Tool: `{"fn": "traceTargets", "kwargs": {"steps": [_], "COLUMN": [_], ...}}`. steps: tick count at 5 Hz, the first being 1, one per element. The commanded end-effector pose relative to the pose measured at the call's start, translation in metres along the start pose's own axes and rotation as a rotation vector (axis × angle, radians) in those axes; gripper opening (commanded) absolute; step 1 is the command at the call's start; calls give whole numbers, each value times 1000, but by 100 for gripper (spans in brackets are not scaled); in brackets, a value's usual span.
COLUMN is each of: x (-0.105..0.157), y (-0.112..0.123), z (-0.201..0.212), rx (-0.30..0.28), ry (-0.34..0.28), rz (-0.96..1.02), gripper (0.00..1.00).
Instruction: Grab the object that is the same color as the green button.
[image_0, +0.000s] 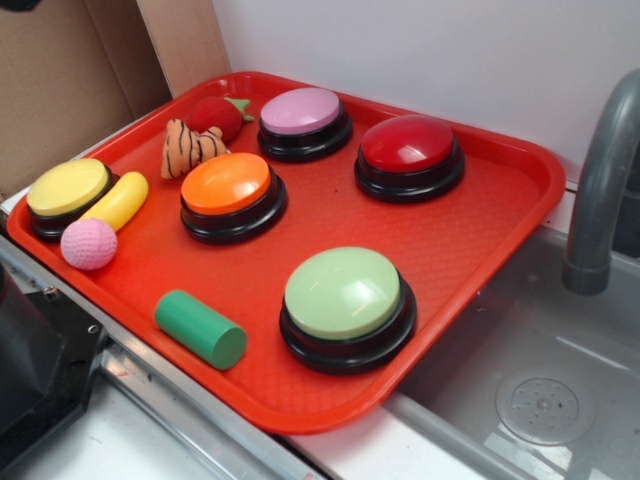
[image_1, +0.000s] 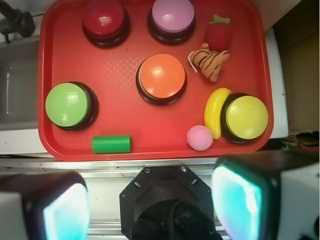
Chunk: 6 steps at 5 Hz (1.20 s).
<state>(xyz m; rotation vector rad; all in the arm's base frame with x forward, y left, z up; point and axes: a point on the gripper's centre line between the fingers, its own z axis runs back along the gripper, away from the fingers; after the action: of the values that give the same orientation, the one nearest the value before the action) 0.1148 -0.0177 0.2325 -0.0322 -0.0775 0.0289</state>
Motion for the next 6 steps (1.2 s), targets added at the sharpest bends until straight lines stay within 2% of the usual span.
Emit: {"fn": "traceTargets", "kwargs": {"steps": [1, 2, 3, 5, 6], "x": [20, 25, 24, 23, 20], "y": [-25, -40, -46, -46, -46], "z": [-32, -55, -72, -124, -146], "rx": [-48, -115, -103, -184, -185], "ry": [43, 58, 94, 41, 49], "rz": [-401, -615, -748, -1050, -1151], "gripper": [100, 100, 100, 100, 100]}}
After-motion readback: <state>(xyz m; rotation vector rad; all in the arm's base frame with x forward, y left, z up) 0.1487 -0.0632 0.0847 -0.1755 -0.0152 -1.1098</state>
